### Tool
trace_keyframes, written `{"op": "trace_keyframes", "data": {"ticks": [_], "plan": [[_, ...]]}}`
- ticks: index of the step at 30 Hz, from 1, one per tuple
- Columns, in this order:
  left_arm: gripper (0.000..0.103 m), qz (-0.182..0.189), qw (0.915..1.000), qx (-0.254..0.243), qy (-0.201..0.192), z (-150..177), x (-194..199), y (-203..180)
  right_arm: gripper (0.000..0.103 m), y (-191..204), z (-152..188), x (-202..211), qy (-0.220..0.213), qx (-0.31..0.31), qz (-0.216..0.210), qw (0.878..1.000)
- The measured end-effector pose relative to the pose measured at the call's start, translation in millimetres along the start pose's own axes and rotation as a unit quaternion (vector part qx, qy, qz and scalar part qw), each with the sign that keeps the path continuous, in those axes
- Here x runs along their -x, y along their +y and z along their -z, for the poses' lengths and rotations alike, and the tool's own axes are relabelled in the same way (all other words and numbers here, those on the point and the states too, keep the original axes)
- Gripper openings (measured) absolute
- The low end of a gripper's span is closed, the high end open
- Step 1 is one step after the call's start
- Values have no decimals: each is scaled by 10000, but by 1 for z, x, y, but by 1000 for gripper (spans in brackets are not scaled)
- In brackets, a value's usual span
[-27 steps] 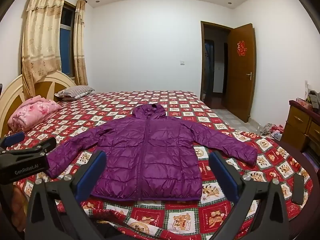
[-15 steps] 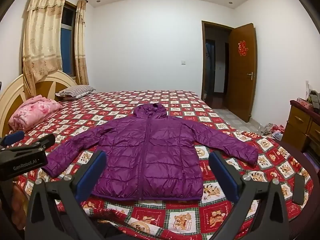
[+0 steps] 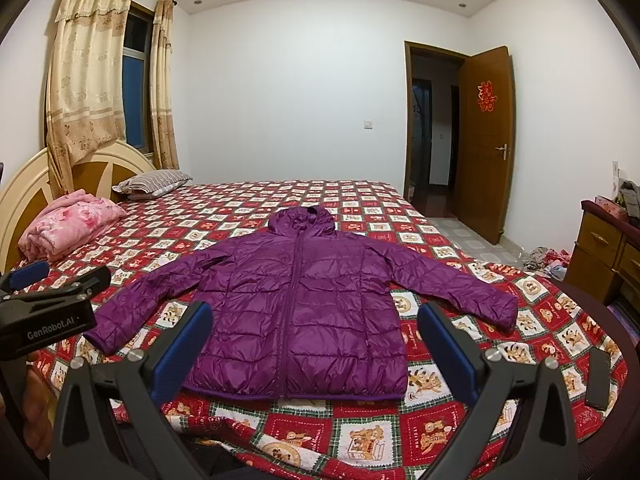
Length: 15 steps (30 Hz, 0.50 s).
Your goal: Fold large clothes
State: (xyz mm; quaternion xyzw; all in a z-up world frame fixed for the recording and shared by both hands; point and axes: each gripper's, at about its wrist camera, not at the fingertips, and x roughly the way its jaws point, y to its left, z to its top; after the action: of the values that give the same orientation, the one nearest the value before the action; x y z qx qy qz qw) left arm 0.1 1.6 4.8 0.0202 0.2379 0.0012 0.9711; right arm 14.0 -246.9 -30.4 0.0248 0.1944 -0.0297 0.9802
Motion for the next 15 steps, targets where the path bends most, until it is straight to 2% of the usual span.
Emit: {"op": "trace_keyframes", "data": {"ticks": [15], "plan": [[102, -4, 10000, 24, -25, 0, 1, 1, 103, 0, 0, 1, -5, -10, -3, 10000]]}}
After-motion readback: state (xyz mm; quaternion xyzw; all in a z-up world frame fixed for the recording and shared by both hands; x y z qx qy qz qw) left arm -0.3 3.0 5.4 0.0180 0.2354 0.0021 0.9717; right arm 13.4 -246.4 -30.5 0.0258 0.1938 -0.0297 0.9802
